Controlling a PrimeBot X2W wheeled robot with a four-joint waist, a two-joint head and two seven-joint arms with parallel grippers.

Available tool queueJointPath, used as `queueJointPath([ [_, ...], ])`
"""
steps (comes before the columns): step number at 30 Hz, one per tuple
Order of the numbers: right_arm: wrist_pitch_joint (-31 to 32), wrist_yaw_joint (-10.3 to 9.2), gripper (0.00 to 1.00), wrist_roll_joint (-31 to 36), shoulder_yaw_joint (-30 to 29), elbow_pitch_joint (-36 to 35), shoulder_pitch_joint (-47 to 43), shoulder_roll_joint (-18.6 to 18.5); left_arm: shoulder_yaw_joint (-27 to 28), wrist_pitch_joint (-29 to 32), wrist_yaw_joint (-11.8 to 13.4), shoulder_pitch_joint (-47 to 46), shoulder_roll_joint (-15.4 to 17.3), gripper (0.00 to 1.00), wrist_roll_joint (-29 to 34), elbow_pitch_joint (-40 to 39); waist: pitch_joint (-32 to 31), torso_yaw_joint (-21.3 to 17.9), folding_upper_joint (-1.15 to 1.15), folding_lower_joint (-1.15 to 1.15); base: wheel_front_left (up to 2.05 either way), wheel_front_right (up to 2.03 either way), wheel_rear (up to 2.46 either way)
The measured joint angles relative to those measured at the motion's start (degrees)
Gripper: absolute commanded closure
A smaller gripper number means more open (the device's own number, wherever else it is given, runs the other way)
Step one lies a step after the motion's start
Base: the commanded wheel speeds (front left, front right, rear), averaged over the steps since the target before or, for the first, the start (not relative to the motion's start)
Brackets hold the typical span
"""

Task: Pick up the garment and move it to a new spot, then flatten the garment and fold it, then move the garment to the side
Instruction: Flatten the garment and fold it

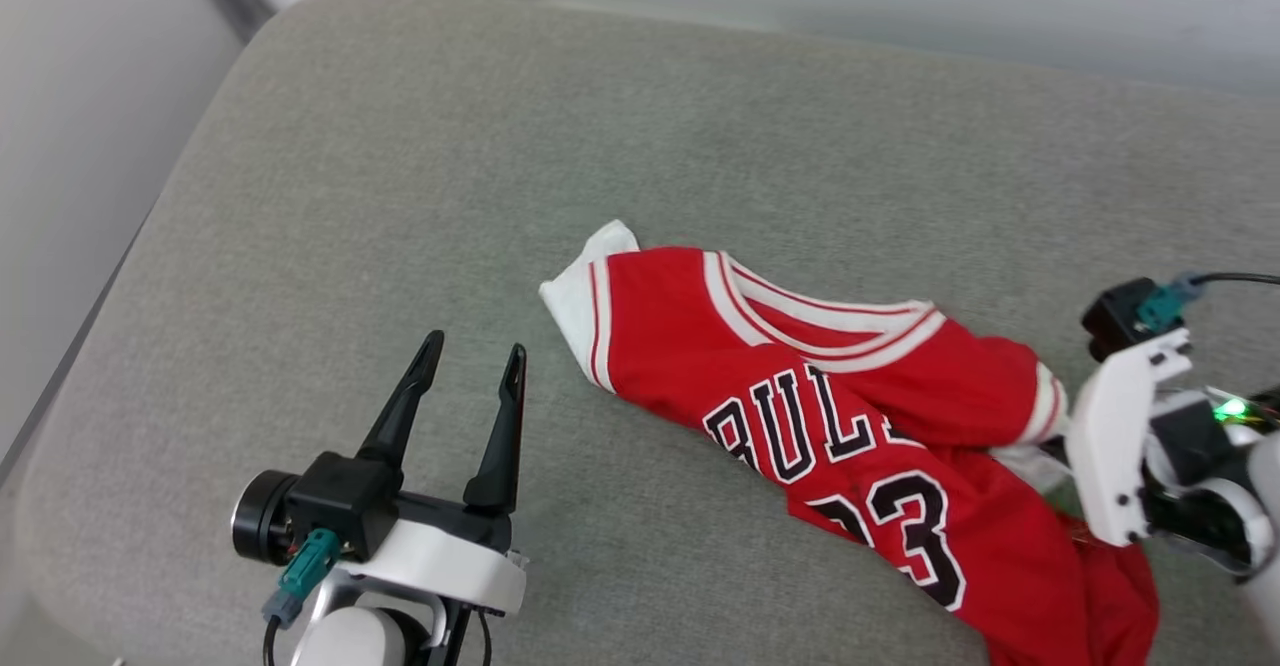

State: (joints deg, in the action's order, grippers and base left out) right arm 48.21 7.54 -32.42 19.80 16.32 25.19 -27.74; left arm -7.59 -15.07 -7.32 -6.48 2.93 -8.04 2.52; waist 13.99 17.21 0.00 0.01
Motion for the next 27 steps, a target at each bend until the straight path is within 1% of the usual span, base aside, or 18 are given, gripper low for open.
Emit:
queueJointPath([
  [5,0.7,-0.02,1.00,-1.5,-2.6,-2.3,-3.3,-5.7,0.9,0.0,0.0,0.5,0.0,0.00,0.4,-0.2,-1.6,-2.8,0.00,0.00,0.00,0.00,0.00],
  [8,-0.1,-0.03,1.00,-0.4,-4.9,-2.8,-4.1,-9.2,1.1,0.0,0.0,0.5,0.0,0.00,0.6,-0.4,-2.1,-4.4,0.00,-0.01,0.00,0.00,0.00],
  [10,-0.9,-0.02,1.00,0.8,-5.5,-2.6,-5.0,-10.6,1.3,0.0,0.0,0.5,0.0,0.00,0.7,-0.5,-2.3,-5.4,0.00,-0.01,0.00,0.00,0.00],
  [14,-2.6,-0.02,1.00,2.8,-6.2,-0.9,-7.0,-11.6,1.4,0.0,-0.1,0.4,0.0,0.00,0.8,-0.4,-2.2,-6.9,0.00,-0.01,0.00,0.00,0.00],
  [18,-5.7,-0.02,1.00,4.3,-6.6,0.8,-7.4,-11.1,1.4,0.0,-0.1,0.3,0.0,0.00,0.8,-0.2,-1.9,-7.9,0.00,-0.01,0.00,0.00,0.00],
  [19,-6.8,-0.02,0.55,4.6,-6.6,1.1,-7.5,-10.6,1.4,0.0,-0.1,0.3,0.0,0.00,0.8,-0.2,-1.9,-8.1,0.00,0.00,0.00,0.00,0.00],
  [20,-7.8,-0.02,0.00,4.8,-6.7,1.4,-7.5,-10.2,1.5,0.0,-0.1,0.2,0.0,0.00,0.8,-0.1,-2.0,-8.4,0.00,-0.01,0.00,0.00,0.00],
  [23,-11.3,-0.02,0.00,4.7,-7.1,1.4,-7.3,-8.6,2.0,0.0,-0.1,0.2,0.3,0.00,0.8,0.0,-2.3,-9.1,0.00,0.00,0.00,0.00,0.00],
  [27,-18.1,-0.02,0.00,4.7,-8.5,-2.0,-6.8,-7.3,2.6,0.0,-0.1,0.0,0.6,0.00,0.7,-0.4,-3.2,-10.5,0.00,0.00,0.00,0.00,0.00],
])
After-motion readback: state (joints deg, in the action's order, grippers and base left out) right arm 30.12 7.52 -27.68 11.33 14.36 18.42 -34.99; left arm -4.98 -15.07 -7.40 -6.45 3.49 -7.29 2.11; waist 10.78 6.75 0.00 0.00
